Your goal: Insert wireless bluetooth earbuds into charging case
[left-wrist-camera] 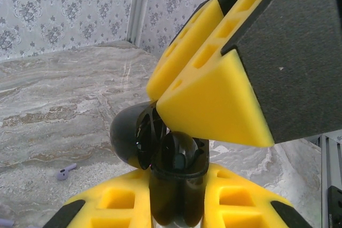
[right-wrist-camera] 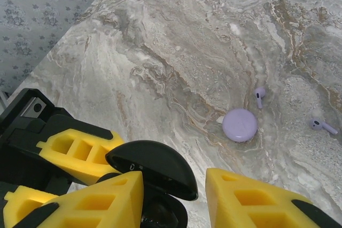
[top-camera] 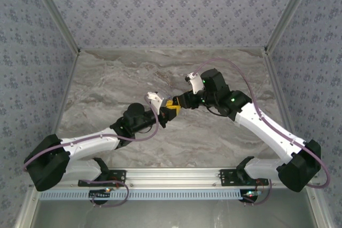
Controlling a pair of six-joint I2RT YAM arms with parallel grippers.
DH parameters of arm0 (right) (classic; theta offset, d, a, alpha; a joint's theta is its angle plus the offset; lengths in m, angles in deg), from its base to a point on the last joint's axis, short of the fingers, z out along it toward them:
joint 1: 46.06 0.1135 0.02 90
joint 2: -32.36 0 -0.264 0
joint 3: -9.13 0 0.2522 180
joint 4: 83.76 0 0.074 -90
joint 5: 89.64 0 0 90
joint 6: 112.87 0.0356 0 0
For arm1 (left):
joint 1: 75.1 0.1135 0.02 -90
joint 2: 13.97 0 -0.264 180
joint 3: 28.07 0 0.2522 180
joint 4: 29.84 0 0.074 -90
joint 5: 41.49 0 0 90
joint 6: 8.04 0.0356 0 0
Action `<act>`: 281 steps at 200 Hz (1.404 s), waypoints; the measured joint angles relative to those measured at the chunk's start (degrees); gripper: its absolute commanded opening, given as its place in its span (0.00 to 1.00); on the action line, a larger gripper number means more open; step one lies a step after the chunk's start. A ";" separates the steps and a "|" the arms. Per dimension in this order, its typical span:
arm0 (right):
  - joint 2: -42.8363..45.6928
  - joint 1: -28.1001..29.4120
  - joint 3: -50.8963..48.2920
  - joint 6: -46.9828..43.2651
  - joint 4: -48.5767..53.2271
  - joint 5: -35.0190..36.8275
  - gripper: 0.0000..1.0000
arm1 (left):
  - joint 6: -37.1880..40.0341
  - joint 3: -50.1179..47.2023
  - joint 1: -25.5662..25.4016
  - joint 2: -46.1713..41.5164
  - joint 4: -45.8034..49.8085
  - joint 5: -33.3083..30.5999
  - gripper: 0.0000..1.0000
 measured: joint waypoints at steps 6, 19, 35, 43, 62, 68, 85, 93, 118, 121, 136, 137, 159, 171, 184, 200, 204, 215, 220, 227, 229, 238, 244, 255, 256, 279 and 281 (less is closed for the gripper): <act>0.00 0.07 0.02 0.00 0.00 0.02 0.39 | 0.00 0.00 0.00 0.00 0.00 -0.02 0.17; 0.02 0.09 0.02 0.04 0.00 0.31 0.40 | 0.02 0.00 0.00 0.00 0.09 -0.04 0.16; 0.33 0.09 0.02 0.09 -0.02 1.31 0.40 | 0.22 0.00 0.00 0.00 0.39 -0.04 0.16; 0.72 0.09 0.00 0.26 -0.02 1.99 0.40 | 0.24 0.00 0.00 0.00 0.52 -0.02 0.17; 2.47 -0.39 -0.20 0.74 -0.11 3.58 0.40 | 0.42 0.00 0.00 0.00 0.59 0.17 0.17; 3.17 -0.79 -0.39 0.94 -0.11 3.91 0.40 | 0.46 0.00 0.00 0.00 0.57 0.37 0.17; 4.87 -3.26 -1.29 1.62 -0.17 3.93 0.38 | 1.03 0.00 0.00 0.00 0.55 1.70 0.17; 5.31 -4.81 -1.86 1.81 -0.39 3.76 0.37 | 1.36 0.00 0.00 -0.02 0.55 2.58 0.17; 5.38 -9.46 -4.17 2.25 -0.96 0.59 0.33 | 1.97 0.00 0.00 -0.42 0.39 5.95 0.17; 5.38 -9.99 -4.44 2.27 -0.94 0.04 0.32 | 2.01 0.00 0.00 -0.50 0.42 6.38 0.17; 5.22 -12.20 -5.51 2.27 -0.92 -3.04 0.29 | 2.43 0.00 0.00 -0.92 0.35 8.59 0.17; 5.20 -12.37 -5.57 2.21 -0.92 -3.37 0.29 | 2.45 0.00 0.00 -0.94 0.35 8.70 0.17; 4.94 -14.34 -6.38 1.90 -0.98 -7.96 0.27 | 2.84 0.00 0.00 -1.11 0.11 11.72 0.17; 4.94 -14.93 -6.84 1.55 -1.05 -10.23 0.24 | 2.86 0.00 0.00 -1.11 0.00 12.85 0.17; 4.90 -15.28 -7.41 1.25 -1.27 -12.59 0.23 | 2.91 0.00 0.00 -1.11 -0.02 13.66 0.17; 4.76 -15.37 -7.93 1.05 -1.42 -15.10 0.23 | 2.97 0.00 0.00 -1.11 -0.07 14.40 0.17; 4.68 -15.37 -7.96 0.90 -1.42 -15.69 0.22 | 2.97 0.00 0.00 -1.11 -0.07 14.58 0.17; 4.37 -15.37 -7.96 0.66 -1.46 -17.18 0.22 | 2.97 0.00 0.00 -1.07 -0.26 15.02 0.17; 4.22 -15.37 -7.96 0.48 -1.53 -17.77 0.22 | 2.95 0.00 0.00 -1.05 -0.46 15.15 0.17; 3.98 -15.37 -7.96 0.28 -1.57 -18.62 0.22 | 2.95 0.02 0.00 -1.01 -0.72 15.30 0.17; 3.89 -15.37 -7.96 0.24 -1.60 -18.88 0.22 | 2.95 0.02 0.00 -0.98 -0.76 15.37 0.17; 3.56 -15.37 -7.96 0.13 -1.66 -19.87 0.22 | 2.95 0.09 0.00 -0.94 -1.01 15.65 0.17; 3.37 -15.37 -7.96 0.04 -1.66 -20.46 0.22 | 2.93 0.11 0.00 -0.94 -1.18 15.80 0.17; 3.04 -15.37 -7.96 -0.02 -1.68 -21.57 0.22 | 2.91 0.17 0.00 -0.94 -1.42 16.15 0.17; 3.02 -15.37 -7.96 -0.02 -1.68 -21.64 0.22 | 2.91 0.20 0.00 -0.94 -1.42 16.17 0.17; 2.49 -15.37 -7.96 -0.39 -1.84 -23.61 0.22 | 2.80 0.66 0.00 -0.76 -1.75 16.65 0.17; 2.45 -15.37 -7.96 -0.44 -1.84 -23.80 0.22 | 2.80 0.68 0.00 -0.72 -1.75 16.70 0.17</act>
